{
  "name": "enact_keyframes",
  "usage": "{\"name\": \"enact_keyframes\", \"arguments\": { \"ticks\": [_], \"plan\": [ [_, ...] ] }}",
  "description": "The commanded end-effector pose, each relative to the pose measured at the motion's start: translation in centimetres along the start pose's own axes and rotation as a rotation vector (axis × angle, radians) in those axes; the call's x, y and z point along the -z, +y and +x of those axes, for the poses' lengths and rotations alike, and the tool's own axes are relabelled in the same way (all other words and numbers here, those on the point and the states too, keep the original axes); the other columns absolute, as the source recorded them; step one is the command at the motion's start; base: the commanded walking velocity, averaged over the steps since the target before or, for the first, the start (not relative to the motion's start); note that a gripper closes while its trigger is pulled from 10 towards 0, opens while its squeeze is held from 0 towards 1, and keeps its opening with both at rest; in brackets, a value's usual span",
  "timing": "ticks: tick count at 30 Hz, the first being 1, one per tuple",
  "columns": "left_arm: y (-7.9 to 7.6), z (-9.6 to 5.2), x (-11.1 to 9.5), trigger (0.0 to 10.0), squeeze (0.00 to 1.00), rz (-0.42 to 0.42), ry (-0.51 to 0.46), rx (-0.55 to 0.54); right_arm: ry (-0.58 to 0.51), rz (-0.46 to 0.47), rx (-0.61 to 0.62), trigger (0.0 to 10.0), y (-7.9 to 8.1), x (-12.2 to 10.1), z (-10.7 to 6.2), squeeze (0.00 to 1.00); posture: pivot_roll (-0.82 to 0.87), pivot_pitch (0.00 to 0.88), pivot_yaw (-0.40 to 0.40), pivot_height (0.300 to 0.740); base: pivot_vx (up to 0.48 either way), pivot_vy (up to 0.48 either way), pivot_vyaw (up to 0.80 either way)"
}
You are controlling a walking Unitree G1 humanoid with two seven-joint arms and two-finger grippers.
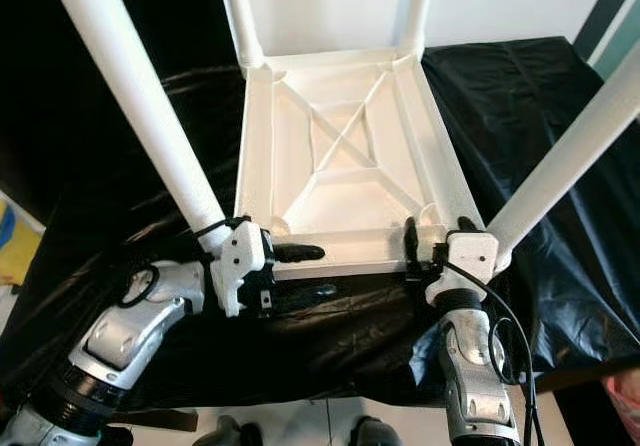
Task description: Building children table
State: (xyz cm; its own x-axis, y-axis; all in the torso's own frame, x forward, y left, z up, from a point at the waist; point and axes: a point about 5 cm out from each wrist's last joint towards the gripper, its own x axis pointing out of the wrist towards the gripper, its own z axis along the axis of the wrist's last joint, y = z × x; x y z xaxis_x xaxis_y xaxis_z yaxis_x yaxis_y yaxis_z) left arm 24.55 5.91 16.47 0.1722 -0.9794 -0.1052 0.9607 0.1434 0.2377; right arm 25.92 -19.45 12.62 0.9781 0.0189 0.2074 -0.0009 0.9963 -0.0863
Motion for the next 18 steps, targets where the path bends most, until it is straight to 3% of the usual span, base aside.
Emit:
{"name": "enact_keyframes", "arguments": {
  "ticks": [1,6,8,11,18],
  "plan": [
    [-0.9,0.0,0.0,10.0,0.00,-0.031,-0.001,-0.018,0.019,-0.015,-0.080,10.0,1.0,0.3,0.1,0.00,-0.14,0.167,0.053,0.740,0.000,0.000,0.00],
    [-2.5,-1.0,0.2,10.0,0.00,-0.129,-0.001,-0.052,0.016,-0.033,-0.136,10.0,1.6,0.3,0.5,0.00,-0.12,0.170,0.034,0.740,0.000,0.000,0.00],
    [-2.5,-1.0,0.2,10.0,0.00,-0.129,-0.001,-0.052,0.016,-0.033,-0.136,10.0,1.6,0.3,0.5,0.00,-0.12,0.170,0.034,0.740,0.000,0.000,0.00],
    [-3.7,-2.7,0.4,10.0,0.00,-0.219,0.021,-0.114,0.020,-0.038,-0.151,10.0,1.5,0.4,0.9,0.00,-0.10,0.167,0.016,0.740,0.000,0.000,0.00],
    [-4.9,-5.4,1.4,10.0,0.00,-0.300,0.070,-0.192,0.024,-0.036,-0.168,10.0,1.2,0.5,1.2,0.00,-0.07,0.159,-0.005,0.740,0.000,0.000,0.00]
  ]
}}
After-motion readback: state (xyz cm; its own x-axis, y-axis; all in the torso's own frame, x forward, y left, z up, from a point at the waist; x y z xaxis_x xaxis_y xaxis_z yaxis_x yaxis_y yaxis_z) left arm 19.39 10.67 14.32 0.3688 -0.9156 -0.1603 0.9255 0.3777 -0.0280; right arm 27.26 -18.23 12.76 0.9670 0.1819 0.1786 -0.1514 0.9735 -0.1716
